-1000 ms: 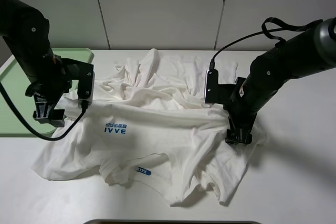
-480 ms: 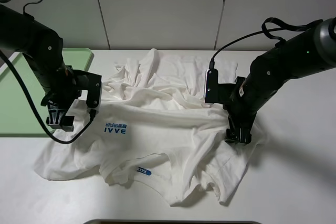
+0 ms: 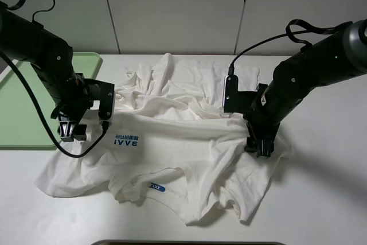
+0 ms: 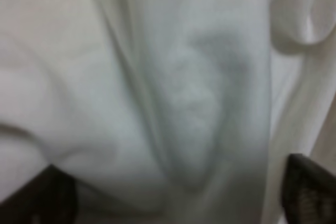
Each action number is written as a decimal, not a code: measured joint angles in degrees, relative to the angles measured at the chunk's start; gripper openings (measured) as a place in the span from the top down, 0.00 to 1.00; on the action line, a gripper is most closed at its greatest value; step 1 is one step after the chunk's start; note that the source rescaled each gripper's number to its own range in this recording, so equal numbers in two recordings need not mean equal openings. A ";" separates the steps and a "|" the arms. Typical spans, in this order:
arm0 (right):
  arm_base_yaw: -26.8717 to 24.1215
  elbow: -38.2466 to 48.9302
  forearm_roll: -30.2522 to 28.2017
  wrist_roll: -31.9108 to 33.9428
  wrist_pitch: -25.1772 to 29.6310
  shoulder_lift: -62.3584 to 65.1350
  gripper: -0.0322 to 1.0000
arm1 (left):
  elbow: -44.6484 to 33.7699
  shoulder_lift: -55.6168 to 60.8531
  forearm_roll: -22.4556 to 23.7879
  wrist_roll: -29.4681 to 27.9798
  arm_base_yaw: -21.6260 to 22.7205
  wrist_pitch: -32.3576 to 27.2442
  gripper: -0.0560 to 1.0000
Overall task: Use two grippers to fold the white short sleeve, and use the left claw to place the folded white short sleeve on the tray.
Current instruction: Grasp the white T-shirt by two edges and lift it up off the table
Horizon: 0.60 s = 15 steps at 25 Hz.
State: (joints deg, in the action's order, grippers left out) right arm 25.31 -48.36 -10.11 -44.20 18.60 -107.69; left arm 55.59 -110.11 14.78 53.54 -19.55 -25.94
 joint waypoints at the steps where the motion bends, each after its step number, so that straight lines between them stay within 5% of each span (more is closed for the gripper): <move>1: 0.00 0.00 0.00 0.00 0.00 0.00 0.17 | 0.00 -0.11 0.00 0.00 0.00 -0.01 0.21; 6: 0.00 0.00 0.00 0.15 0.00 0.00 0.47 | 0.00 -0.29 0.00 0.00 0.00 -0.01 0.37; 10: 0.00 0.00 0.00 0.72 0.32 0.00 0.83 | 0.00 -0.29 0.00 -0.06 0.00 -0.01 0.67; 13: 0.00 0.00 0.00 0.85 0.90 0.00 0.97 | 0.00 -0.29 0.00 -0.06 0.00 -0.01 0.86; 15: 0.00 0.00 0.00 0.93 1.51 0.00 0.97 | 0.00 -0.29 0.00 -0.06 0.00 -0.01 0.91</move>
State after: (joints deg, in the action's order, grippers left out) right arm 25.31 -48.36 -10.11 -43.27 20.11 -107.69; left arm 55.59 -110.40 14.78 53.48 -19.55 -25.95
